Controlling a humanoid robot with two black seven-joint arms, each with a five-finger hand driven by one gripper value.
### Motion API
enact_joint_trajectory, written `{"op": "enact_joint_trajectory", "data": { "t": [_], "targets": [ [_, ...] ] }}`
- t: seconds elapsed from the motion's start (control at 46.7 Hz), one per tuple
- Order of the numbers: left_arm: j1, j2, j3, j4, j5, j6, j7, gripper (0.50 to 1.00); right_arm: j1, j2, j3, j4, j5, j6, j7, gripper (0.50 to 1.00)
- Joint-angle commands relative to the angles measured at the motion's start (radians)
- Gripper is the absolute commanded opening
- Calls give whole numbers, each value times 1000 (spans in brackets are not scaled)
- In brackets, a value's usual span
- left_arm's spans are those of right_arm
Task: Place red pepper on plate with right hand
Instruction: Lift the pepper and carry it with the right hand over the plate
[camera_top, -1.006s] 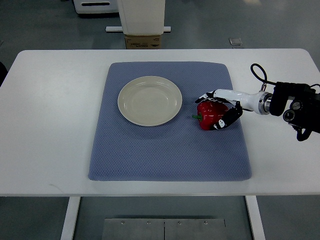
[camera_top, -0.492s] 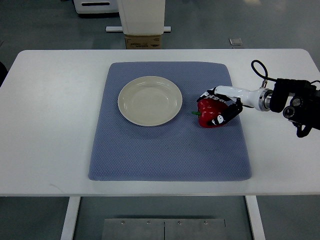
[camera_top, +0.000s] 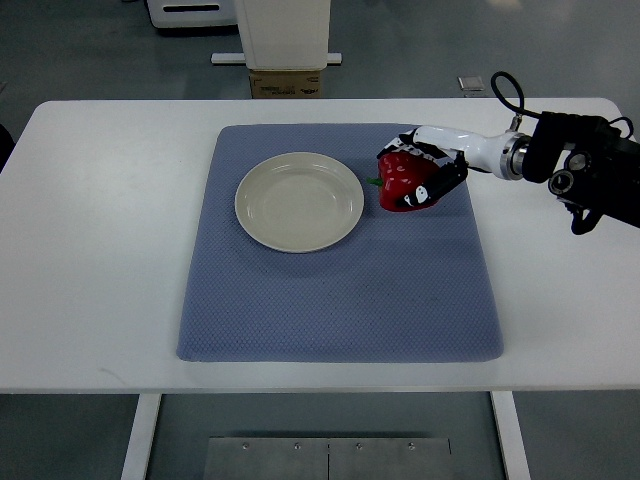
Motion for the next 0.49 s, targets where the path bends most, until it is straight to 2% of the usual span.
{"op": "enact_joint_trajectory", "data": {
  "t": [0.0, 0.471],
  "targets": [
    [-2, 0, 0, 0, 0, 0, 0, 1000, 3, 39, 21, -25, 0, 0, -17, 500],
    [-2, 0, 0, 0, 0, 0, 0, 1000, 45, 311, 48, -198, 44, -9, -57, 500]
  ]
}}
